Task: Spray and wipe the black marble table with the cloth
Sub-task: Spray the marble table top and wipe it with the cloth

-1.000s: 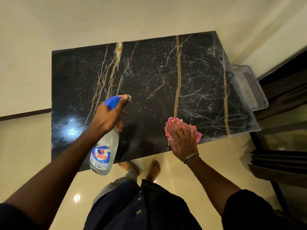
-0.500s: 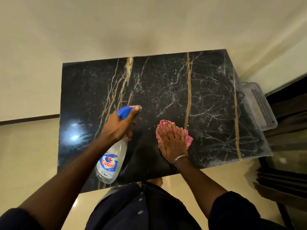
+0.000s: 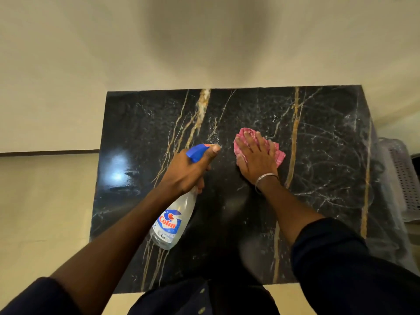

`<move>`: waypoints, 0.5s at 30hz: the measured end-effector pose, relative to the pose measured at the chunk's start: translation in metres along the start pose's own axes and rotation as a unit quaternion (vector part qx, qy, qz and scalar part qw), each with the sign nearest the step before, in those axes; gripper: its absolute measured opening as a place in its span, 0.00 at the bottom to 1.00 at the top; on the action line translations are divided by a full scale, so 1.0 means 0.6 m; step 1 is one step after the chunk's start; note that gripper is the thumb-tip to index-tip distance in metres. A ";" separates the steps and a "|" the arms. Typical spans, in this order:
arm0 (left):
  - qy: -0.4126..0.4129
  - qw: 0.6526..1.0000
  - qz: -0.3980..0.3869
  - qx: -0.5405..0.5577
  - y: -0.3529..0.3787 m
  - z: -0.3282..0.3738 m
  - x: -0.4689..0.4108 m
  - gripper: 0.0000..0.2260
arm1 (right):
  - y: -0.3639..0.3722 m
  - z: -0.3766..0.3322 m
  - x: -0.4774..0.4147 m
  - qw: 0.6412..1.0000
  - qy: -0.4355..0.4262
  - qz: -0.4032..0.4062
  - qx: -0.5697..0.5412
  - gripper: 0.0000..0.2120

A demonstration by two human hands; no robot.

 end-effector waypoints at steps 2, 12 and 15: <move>0.003 1.000 0.003 0.007 -0.003 0.007 -0.025 0.31 | -0.017 0.010 -0.043 1.000 -0.010 -0.002 0.004 0.28; -0.010 0.998 0.057 0.006 -0.009 0.020 -0.114 0.17 | -0.100 0.049 -0.256 0.999 -0.042 0.009 0.006 0.29; -0.008 0.998 0.068 -0.005 -0.007 0.021 -0.123 0.16 | -0.104 0.050 -0.271 0.999 -0.042 0.012 0.013 0.28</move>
Point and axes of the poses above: each hand's wrist, its own x-axis away from the middle knuckle, its own y-axis out of the palm, z = x × y, the point moved 2 cm from there along -x, towards the middle knuckle, and after that the axes turned 12 degrees about -z, right-handed, at the moved point
